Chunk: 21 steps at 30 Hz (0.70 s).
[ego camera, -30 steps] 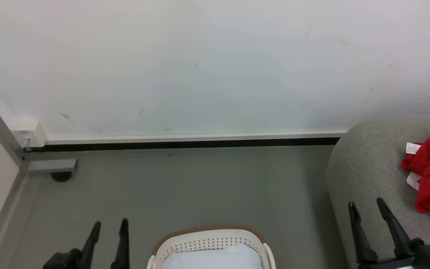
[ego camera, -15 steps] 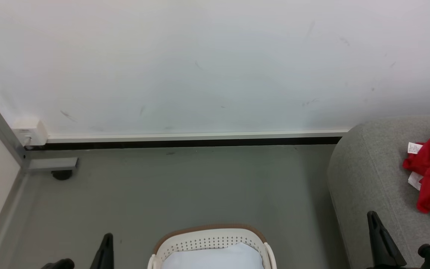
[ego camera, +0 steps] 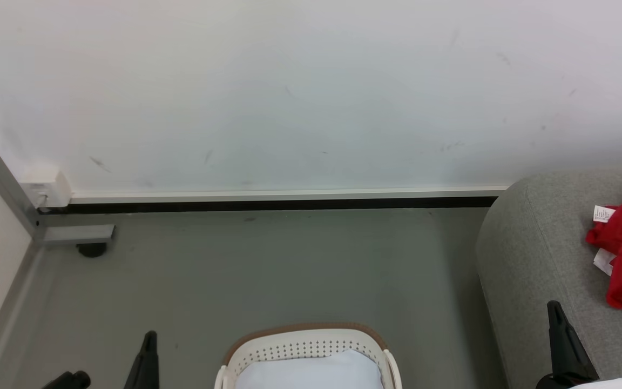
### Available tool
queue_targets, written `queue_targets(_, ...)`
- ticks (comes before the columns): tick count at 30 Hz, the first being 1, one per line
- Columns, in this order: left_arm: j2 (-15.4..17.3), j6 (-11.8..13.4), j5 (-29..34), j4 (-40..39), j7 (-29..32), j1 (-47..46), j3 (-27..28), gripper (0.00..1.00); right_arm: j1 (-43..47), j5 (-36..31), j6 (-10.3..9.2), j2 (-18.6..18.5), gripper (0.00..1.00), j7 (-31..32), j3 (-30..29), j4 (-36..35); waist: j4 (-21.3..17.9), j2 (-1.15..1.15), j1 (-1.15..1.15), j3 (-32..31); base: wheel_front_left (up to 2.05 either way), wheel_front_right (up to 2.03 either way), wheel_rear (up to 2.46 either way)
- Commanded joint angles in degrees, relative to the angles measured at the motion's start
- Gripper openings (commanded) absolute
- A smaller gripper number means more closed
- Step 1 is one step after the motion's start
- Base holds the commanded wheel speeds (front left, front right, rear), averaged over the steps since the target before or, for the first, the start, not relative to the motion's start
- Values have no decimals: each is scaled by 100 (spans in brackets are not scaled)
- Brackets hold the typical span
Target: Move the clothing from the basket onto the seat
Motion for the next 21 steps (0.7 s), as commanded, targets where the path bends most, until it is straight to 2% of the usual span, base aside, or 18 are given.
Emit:
queue_targets(1, 33, -20, -239, -108, 54, -149, 46, 0, -160, 237, -2, -8, 0, 45, -54, -42, 5, 0, 0, 4, 0, 0, 0)
queue_targets(21, 45, -36, -1762, -178, 468, -274, 167, 0, -281, 1710, -4, 25, 0, 437, -283, 41, 54, 0, 0, 48, 0, 0, 0)
